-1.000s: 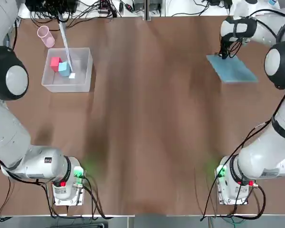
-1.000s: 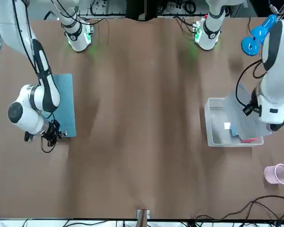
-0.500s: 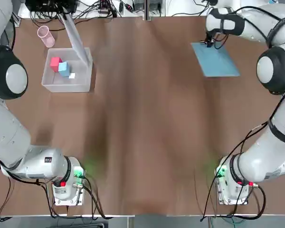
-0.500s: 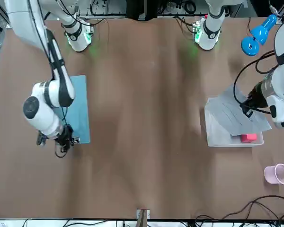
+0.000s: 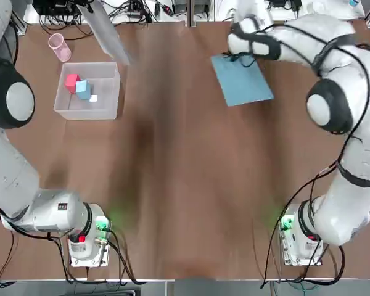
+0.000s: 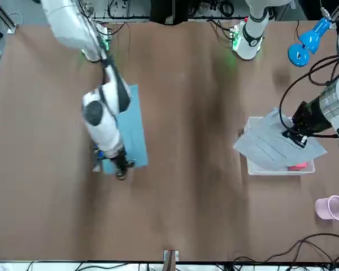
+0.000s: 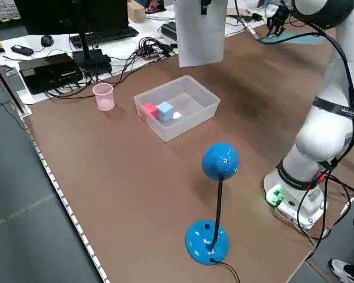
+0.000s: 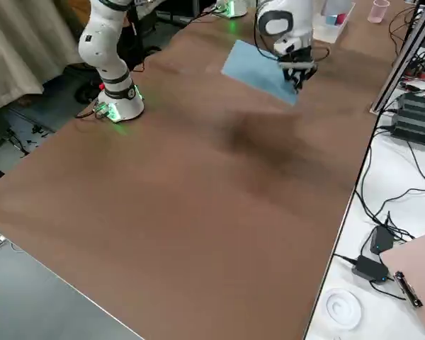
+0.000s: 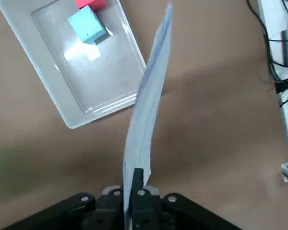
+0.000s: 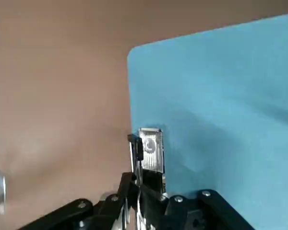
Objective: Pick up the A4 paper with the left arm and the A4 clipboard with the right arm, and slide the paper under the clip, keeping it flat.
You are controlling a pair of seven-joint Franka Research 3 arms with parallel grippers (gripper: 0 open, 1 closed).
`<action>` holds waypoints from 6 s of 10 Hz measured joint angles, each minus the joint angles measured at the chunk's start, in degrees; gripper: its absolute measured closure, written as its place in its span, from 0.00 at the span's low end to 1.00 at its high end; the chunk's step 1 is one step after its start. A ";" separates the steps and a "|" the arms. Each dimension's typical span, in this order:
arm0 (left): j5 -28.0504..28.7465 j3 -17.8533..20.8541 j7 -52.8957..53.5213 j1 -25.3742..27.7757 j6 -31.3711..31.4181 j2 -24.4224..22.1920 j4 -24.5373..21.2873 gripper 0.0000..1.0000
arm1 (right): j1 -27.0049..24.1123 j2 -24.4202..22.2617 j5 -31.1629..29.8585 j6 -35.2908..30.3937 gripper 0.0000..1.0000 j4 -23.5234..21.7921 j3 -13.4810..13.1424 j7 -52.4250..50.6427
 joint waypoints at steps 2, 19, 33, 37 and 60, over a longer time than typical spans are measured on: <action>-0.01 -0.13 -0.14 -0.09 -0.01 -0.76 0.00 0.99 | 5.32 5.38 -0.98 0.13 0.96 5.23 -0.17 3.11; -0.02 -0.25 -0.17 -0.81 -0.01 -0.59 -0.42 0.99 | 17.35 27.55 -12.85 2.96 0.14 27.10 -5.02 34.27; -0.01 -0.57 -31.73 -16.15 8.17 2.80 -1.93 0.99 | -5.81 -7.82 -5.54 -20.18 0.00 6.87 -4.56 -50.34; 0.14 -0.57 -46.12 -23.91 10.57 5.93 -5.51 0.99 | -14.54 -16.59 -3.36 -34.14 0.00 5.93 -4.52 -77.20; 15.19 1.18 -73.72 -37.64 35.16 5.03 -19.12 0.99 | -27.60 -28.17 -1.37 -44.05 0.00 5.70 -3.66 -111.29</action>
